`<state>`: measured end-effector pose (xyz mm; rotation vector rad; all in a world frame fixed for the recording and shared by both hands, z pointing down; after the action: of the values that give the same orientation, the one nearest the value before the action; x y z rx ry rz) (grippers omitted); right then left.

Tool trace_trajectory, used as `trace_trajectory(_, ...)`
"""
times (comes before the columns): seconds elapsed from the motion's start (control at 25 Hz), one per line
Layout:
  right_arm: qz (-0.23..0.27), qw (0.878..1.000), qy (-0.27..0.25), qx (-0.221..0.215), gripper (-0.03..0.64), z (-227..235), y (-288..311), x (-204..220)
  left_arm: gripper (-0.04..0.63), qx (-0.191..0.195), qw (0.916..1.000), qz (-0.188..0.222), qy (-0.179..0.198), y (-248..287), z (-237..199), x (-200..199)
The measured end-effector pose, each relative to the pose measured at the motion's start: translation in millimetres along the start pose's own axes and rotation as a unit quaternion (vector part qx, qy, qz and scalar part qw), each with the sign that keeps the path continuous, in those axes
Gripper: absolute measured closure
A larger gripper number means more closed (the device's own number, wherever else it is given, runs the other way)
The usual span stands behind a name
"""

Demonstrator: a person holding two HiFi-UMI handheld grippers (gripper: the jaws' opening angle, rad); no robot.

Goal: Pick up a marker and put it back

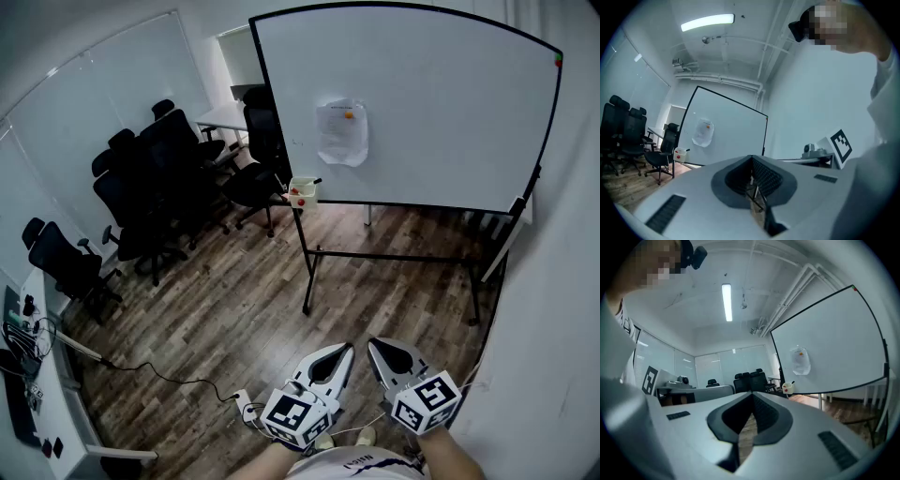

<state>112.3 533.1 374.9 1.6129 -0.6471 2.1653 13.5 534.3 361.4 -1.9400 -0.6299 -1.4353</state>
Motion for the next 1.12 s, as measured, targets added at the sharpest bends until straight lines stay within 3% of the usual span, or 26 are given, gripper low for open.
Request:
trace_trajectory(0.52,0.006,1.0,0.014,0.0,0.604,13.7,-11.0,-4.6,0.584,0.001,1.0,-0.004,0.005,11.2,9.3,7.7)
trace_trajectory(1.12,0.019,0.999,0.038,-0.003,0.603,68.5,-7.0,-11.4,0.584,-0.021,0.9994,-0.008,0.025,57.5,1.4,18.3)
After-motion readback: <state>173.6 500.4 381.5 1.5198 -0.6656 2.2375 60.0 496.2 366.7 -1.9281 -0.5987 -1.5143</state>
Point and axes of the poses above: the fingertips, and each gripper's own axes: y forward along the fingers, z to its right, x out of its underside, the point moved 4 cm from there along -y, backward along the fingers, and after that the axes turned 13 degrees about z, right-handed, at the moved point
